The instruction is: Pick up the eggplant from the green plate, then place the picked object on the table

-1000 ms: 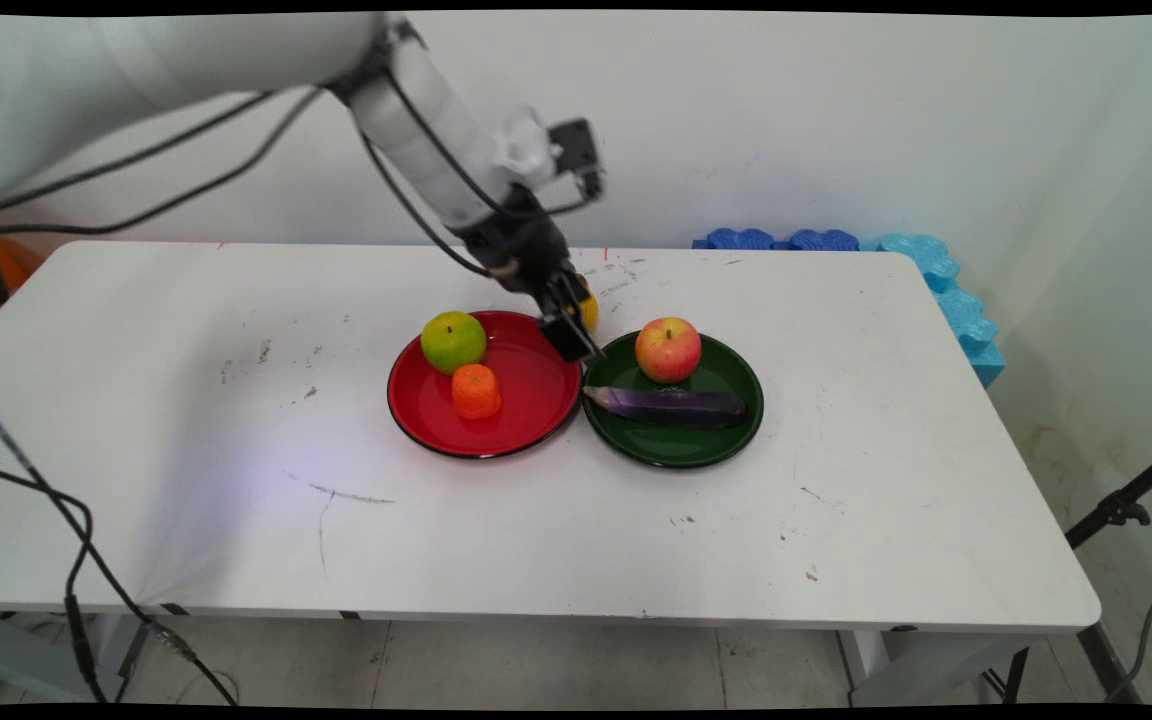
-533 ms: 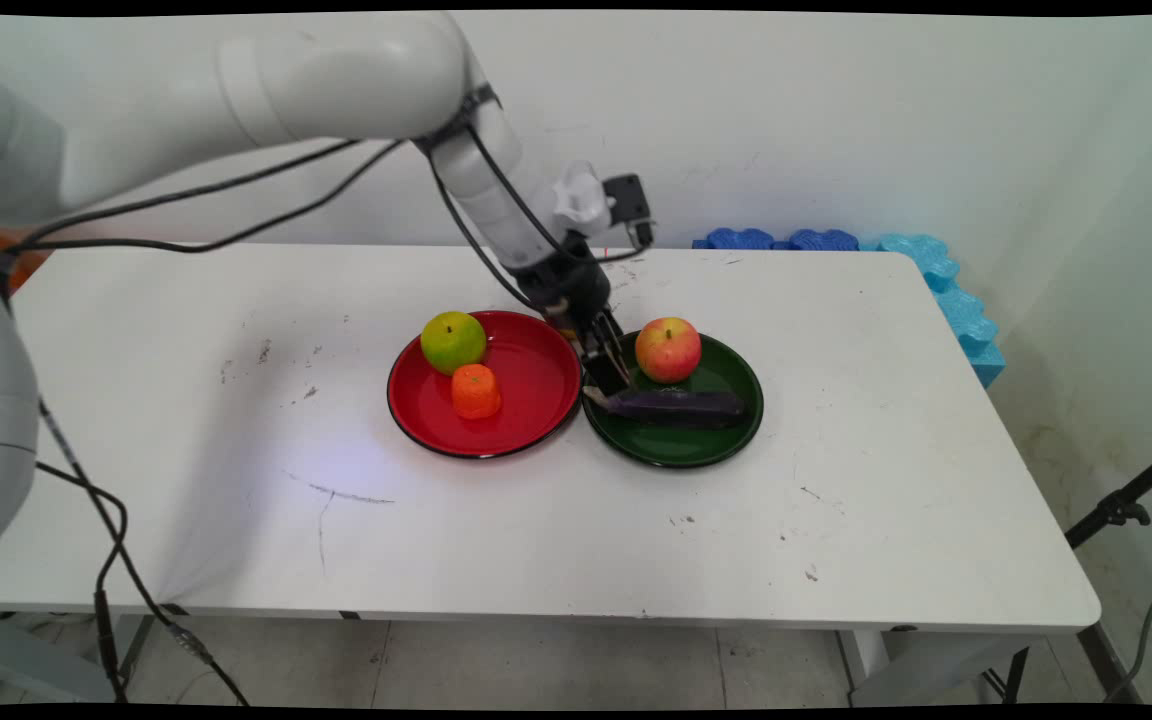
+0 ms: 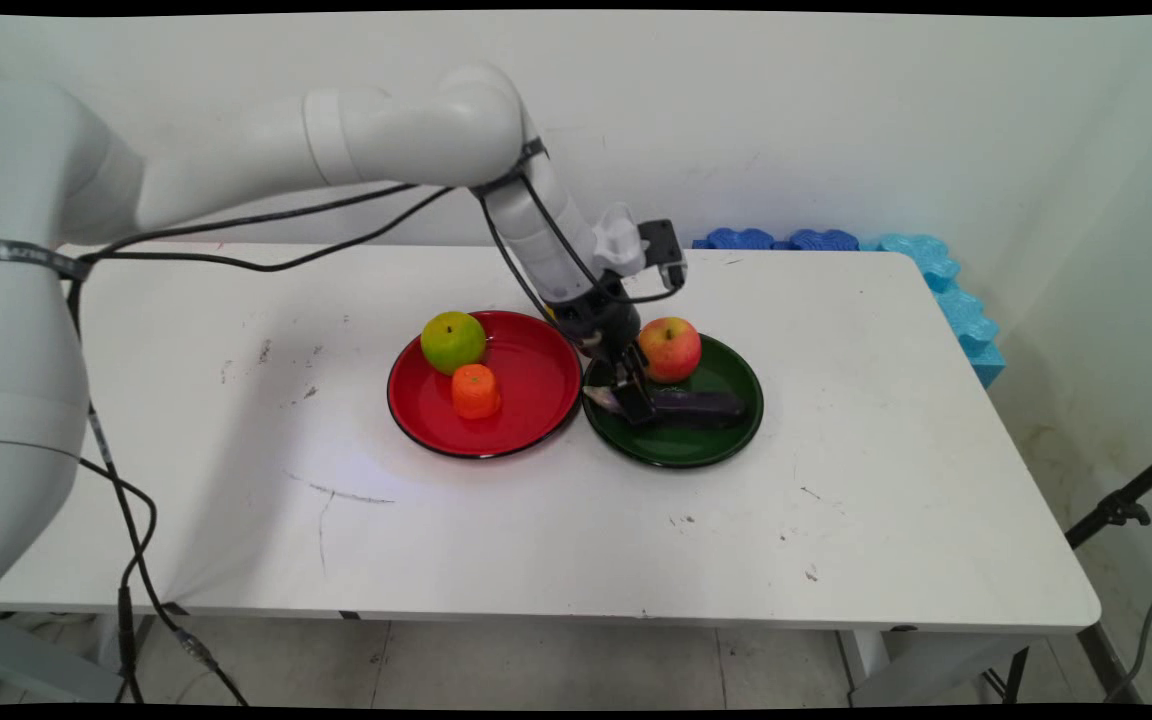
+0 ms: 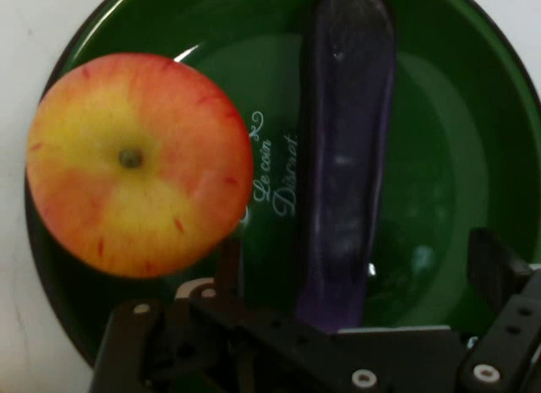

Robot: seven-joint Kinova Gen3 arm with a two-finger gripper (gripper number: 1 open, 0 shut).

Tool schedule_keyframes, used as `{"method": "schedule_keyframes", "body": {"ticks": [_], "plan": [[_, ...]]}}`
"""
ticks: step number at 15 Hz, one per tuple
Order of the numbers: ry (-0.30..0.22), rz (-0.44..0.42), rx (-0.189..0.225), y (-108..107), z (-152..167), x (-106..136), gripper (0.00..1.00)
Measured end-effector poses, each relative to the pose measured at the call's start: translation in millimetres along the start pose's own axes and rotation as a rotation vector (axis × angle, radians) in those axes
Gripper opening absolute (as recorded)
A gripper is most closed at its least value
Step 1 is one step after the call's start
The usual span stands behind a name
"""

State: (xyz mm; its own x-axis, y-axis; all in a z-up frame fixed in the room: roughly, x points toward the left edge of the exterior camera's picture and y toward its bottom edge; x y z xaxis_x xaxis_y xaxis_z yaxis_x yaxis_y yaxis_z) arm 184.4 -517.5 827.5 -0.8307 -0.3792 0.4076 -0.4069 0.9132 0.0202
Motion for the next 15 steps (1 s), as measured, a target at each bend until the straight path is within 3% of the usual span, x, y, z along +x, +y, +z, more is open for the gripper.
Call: {"method": "schedule_keyframes", "body": {"ticks": [7,8,15], "plan": [[0.005,0.027,-0.015,-8,30,3,1.0],[0.006,0.031,-0.018,-9,33,3,0.0],[0.017,0.063,-0.023,-5,37,5,0.0]]}}
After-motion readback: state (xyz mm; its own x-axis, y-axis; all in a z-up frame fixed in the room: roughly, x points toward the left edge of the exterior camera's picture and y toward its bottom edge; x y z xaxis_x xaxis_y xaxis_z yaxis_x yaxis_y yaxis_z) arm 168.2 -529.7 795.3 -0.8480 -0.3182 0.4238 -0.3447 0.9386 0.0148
